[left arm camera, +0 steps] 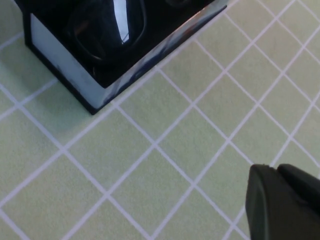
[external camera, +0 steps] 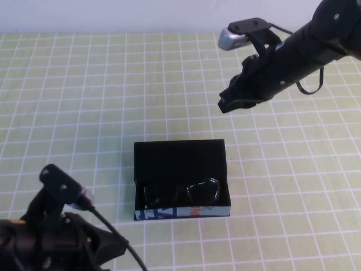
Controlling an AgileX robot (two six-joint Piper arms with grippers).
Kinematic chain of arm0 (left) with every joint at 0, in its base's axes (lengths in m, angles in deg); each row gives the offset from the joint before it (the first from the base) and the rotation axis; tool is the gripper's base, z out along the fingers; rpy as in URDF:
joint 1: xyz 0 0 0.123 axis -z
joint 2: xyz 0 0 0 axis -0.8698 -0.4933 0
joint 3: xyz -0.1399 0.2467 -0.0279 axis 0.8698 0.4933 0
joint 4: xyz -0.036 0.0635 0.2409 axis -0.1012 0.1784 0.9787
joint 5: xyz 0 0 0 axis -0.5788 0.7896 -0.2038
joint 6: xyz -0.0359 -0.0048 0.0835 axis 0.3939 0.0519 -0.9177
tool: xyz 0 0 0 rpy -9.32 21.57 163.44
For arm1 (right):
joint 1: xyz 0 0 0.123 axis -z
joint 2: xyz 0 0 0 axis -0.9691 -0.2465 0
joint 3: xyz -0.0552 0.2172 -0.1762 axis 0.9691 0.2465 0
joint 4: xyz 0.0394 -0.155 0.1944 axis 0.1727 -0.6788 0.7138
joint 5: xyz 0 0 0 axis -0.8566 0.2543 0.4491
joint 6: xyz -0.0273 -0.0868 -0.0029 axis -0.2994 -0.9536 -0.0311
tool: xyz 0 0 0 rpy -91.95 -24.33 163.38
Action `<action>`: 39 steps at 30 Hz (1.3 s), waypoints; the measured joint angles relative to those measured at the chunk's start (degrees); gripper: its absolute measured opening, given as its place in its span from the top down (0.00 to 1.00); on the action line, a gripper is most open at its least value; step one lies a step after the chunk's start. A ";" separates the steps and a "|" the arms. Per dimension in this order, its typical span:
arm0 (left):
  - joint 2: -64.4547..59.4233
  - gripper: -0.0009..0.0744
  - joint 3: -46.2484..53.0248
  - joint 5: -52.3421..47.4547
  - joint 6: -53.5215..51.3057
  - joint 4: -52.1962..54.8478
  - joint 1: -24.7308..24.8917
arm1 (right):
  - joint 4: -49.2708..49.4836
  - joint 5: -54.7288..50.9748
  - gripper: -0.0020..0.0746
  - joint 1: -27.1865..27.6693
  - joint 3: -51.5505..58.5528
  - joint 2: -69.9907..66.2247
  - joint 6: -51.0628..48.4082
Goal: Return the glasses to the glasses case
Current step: Close the glasses case
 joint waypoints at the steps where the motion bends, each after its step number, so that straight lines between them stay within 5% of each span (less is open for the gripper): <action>1: -2.16 0.99 0.00 0.42 -2.27 -1.95 0.09 | -0.29 0.45 1.00 0.00 -0.68 -0.36 0.11; 7: -13.63 0.99 -1.56 4.93 -13.57 -11.69 1.60 | -0.93 1.66 1.00 0.00 -2.52 -2.65 1.52; 17: -27.23 0.99 -9.44 15.25 -19.95 -16.28 12.17 | -3.50 1.85 1.00 0.00 -2.52 -7.70 1.73; 39: -31.86 0.99 -10.03 21.02 -31.37 -31.21 12.67 | -0.90 -6.92 1.00 0.00 -11.92 -17.87 0.87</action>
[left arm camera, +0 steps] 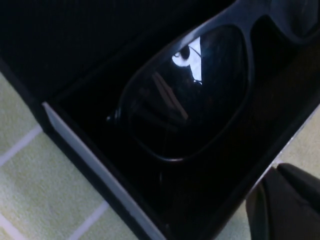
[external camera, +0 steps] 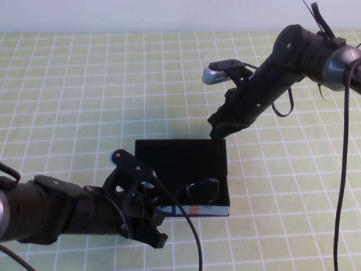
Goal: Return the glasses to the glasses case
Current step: Close the glasses case
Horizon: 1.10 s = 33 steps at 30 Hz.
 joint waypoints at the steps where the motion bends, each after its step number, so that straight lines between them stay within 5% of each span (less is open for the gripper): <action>1: -0.24 0.99 0.00 0.00 -0.23 -0.13 0.00 | 0.00 -0.72 1.00 0.00 -0.10 0.00 -0.02; 21: -0.80 0.99 -0.09 0.09 -4.84 -4.41 0.00 | 4.84 -7.58 1.00 -1.88 -4.57 0.11 -4.09; 33: -0.80 0.99 -0.09 0.09 -4.84 -4.52 0.00 | 2.50 -0.32 1.00 -1.10 -4.61 -1.28 -0.83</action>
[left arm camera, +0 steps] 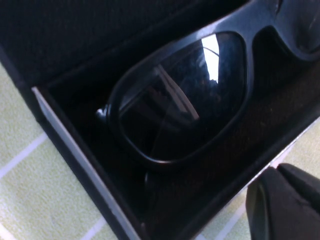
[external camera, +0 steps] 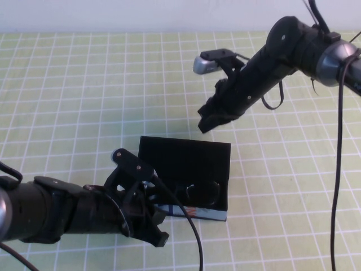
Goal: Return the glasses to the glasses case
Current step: Close the glasses case
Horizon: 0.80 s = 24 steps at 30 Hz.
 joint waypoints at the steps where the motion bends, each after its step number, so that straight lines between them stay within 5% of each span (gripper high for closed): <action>1: 0.00 0.99 0.00 0.00 0.00 -0.11 0.00 | 0.14 -1.05 1.00 0.00 0.00 -0.53 0.00; 24: 0.00 0.99 0.00 1.30 -0.51 -0.22 0.00 | 6.34 -7.08 1.00 -2.66 0.00 0.12 -0.06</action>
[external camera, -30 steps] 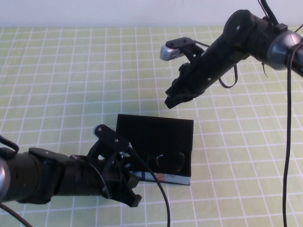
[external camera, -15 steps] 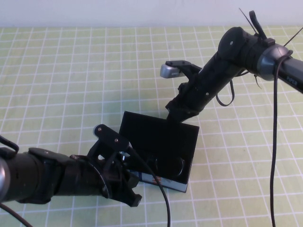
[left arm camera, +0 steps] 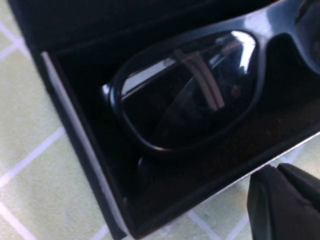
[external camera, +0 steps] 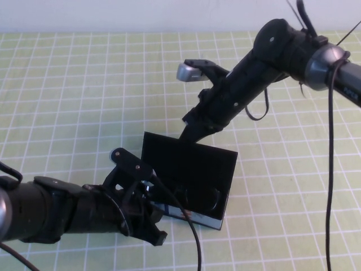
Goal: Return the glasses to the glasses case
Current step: Close the glasses case
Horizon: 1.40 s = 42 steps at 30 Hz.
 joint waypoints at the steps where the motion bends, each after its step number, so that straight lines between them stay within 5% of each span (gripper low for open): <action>1: 0.00 0.99 0.00 0.25 -0.09 0.00 0.00 | 0.00 0.00 1.00 -0.54 0.12 0.00 0.23; 12: 1.49 0.99 0.00 -4.92 -0.13 2.21 0.00 | -1.92 -0.23 1.00 -6.54 6.73 4.55 1.09; 18: 9.26 0.99 0.00 -16.48 2.76 20.28 0.00 | -3.57 -0.23 1.00 -6.54 8.96 6.67 1.52; 32: 23.44 0.99 -0.81 -22.26 46.75 64.77 0.00 | -4.27 -0.13 1.00 -6.54 14.28 5.47 1.56; 42: 28.31 0.99 -10.40 -43.21 63.77 88.14 0.00 | -3.89 -0.69 1.00 -6.43 13.33 4.87 1.56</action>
